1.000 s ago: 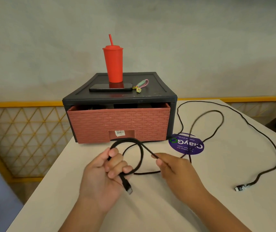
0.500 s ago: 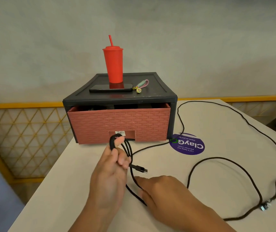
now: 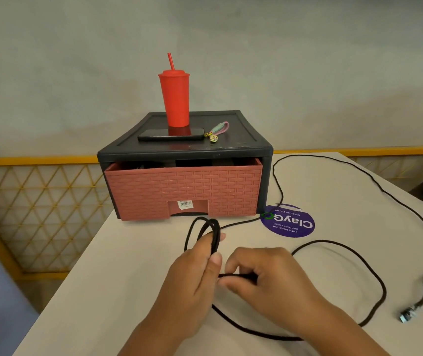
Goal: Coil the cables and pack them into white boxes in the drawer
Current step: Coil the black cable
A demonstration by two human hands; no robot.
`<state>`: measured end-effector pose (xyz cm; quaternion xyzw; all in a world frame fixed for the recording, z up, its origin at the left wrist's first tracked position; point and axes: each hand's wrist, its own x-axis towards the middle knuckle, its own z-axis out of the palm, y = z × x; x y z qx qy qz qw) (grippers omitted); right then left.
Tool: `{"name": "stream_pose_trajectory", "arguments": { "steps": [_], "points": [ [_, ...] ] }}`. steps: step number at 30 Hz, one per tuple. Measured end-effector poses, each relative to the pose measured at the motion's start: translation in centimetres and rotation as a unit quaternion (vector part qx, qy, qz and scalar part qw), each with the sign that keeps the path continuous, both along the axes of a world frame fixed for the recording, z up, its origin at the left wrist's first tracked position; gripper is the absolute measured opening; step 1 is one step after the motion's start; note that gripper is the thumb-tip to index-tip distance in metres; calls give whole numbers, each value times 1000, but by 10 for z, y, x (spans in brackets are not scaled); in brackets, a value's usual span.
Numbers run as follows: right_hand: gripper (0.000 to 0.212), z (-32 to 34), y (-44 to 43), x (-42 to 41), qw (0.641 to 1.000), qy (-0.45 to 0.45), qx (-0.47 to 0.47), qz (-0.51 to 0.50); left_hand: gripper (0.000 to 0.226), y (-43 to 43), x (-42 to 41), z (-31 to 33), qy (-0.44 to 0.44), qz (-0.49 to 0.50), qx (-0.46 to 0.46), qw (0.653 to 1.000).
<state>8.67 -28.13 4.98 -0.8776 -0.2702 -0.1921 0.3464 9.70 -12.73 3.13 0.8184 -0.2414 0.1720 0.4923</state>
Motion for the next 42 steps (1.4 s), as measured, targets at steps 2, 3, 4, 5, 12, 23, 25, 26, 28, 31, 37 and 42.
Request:
{"name": "stream_pose_trajectory", "arguments": {
  "steps": [2, 3, 4, 5, 12, 23, 25, 26, 28, 31, 37, 42],
  "points": [
    [29, 7, -7, 2, 999, -5, 38, -17, 34, 2, -2, 4, 9, -27, -1, 1000],
    [28, 10, -12, 3, 998, -16, 52, -23, 38, 2, -3, 7, 22, -51, -15, 998],
    [23, 13, -16, 5, 997, -28, 65, -29, 43, 3, -3, 8, 45, -73, -45, 995],
    [17, 15, -21, 8, 995, -40, 81, -39, 45, 3, -3, 10, 75, -87, -82, 990],
    [13, 16, -23, 12, 967, 69, 238, -55, 26, -6, -9, 26, 286, -122, -399, 863],
    [29, -4, 3, 9, 960, 149, 221, -84, 32, -17, -11, 24, 387, -147, -506, 757],
    [28, -4, 3, 8, 968, 131, 194, -93, 32, -20, -12, 24, 381, -143, -501, 763],
    [25, -4, 4, 7, 972, 123, 176, -94, 32, -20, -12, 24, 377, -138, -500, 767],
    [19, -4, 5, 6, 980, 107, 143, -91, 33, -18, -11, 24, 372, -130, -499, 772],
    [29, -3, -2, 9, 983, 98, 131, -83, 35, -9, -6, 26, 367, -122, -517, 763],
    [24, 0, -28, 26, 966, 97, 195, -138, 21, 24, 19, 16, 336, -296, -612, 652],
    [19, -1, -35, 32, 952, 144, 212, -164, 52, 52, 30, 3, 335, -383, -609, 608]
  ]
}}
